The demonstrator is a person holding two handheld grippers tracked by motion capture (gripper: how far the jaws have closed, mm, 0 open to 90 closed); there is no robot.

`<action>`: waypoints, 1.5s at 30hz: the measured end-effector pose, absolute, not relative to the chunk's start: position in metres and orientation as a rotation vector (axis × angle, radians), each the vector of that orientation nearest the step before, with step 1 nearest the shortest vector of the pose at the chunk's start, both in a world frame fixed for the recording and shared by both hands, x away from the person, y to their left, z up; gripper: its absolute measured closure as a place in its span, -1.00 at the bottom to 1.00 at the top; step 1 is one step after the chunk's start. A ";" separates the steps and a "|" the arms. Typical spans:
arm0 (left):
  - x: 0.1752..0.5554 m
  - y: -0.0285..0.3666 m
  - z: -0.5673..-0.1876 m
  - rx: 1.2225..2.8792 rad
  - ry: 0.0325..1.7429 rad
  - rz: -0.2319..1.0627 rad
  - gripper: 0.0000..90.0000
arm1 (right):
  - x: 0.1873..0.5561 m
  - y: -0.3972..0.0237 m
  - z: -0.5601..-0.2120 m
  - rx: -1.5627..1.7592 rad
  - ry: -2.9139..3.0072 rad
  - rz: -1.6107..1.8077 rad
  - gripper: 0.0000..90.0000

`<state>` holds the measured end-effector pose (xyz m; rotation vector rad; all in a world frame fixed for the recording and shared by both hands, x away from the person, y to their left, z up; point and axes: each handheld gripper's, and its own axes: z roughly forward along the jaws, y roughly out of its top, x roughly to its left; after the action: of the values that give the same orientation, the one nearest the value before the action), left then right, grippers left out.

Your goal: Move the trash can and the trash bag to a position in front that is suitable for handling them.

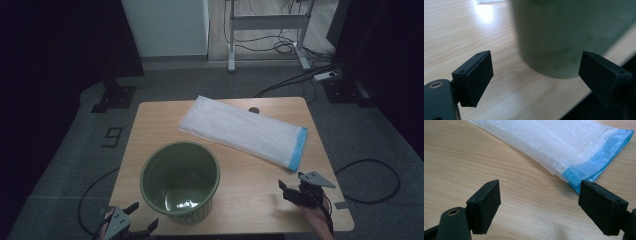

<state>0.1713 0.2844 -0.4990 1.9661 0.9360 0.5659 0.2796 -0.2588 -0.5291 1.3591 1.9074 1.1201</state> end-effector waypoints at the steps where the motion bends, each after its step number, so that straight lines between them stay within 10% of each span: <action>1: 0.172 0.281 -0.498 1.962 0.923 0.569 -0.69 | 0.280 -0.259 -0.529 1.358 1.907 1.120 -0.61; 45: 0.280 0.164 -0.494 2.079 0.694 0.501 -0.69 | 0.261 -0.275 -0.532 1.319 1.924 1.199 -0.60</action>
<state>0.2804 0.1641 -0.4941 2.0794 0.6941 0.5006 0.2612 -0.2754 -0.5317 1.3193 1.9239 1.1995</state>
